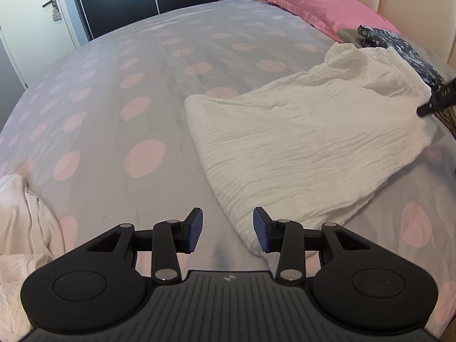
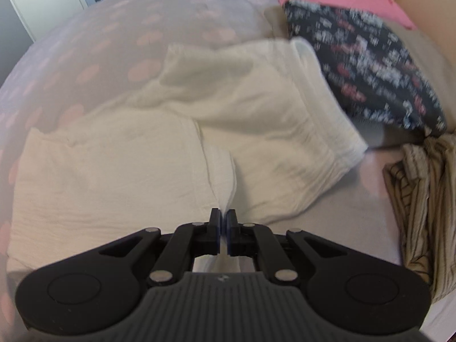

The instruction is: Fold clothes

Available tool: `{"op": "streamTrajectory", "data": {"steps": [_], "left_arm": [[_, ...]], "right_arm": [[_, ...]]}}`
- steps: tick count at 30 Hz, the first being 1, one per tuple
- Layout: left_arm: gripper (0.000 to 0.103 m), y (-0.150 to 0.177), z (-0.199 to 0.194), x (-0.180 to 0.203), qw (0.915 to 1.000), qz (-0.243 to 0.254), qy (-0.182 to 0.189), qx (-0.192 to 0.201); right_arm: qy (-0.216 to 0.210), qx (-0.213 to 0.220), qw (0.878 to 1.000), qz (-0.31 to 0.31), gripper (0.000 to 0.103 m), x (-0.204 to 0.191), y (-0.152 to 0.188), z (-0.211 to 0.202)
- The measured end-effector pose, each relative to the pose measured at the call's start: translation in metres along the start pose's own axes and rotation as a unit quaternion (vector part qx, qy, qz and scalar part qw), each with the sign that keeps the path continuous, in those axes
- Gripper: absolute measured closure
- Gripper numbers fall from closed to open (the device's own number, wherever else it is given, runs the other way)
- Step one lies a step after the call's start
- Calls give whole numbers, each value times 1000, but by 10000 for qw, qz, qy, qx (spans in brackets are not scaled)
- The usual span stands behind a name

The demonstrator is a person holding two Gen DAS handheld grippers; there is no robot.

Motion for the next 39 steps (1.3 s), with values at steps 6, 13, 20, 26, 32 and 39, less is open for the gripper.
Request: {"op": "streamTrajectory", "data": {"steps": [6, 13, 20, 26, 32, 39], "left_arm": [[65, -11, 19, 2, 9997, -137, -54, -177], [60, -10, 50, -3, 9926, -958, 397, -636], [50, 1, 65, 0, 9878, -1183, 533, -858], [67, 7, 77, 4, 9849, -1319, 581, -964], [93, 2, 66, 8, 9891, -1216, 372, -738], [96, -2, 19, -10, 9911, -1239, 19, -487]], "right_arm": [[-262, 207, 9994, 73, 62, 5, -17, -1], [-693, 115, 9948, 735, 50, 10, -45, 21], [-535, -213, 9972, 480, 44, 5, -25, 53], [-341, -193, 9989, 261, 59, -2, -18, 65], [-284, -65, 9996, -26, 86, -13, -15, 60], [-449, -167, 9987, -143, 90, -35, 0, 42]]}}
Point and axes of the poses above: each gripper's, at about its wrist camera, not at the fingertips, and z roughly the way its jaws point, x to its right, y to its underside, the point moved 9 cm from there along z, roughly the way its jaws point, and after that the axes turned 1 degree about z, right-handed, at the moved point
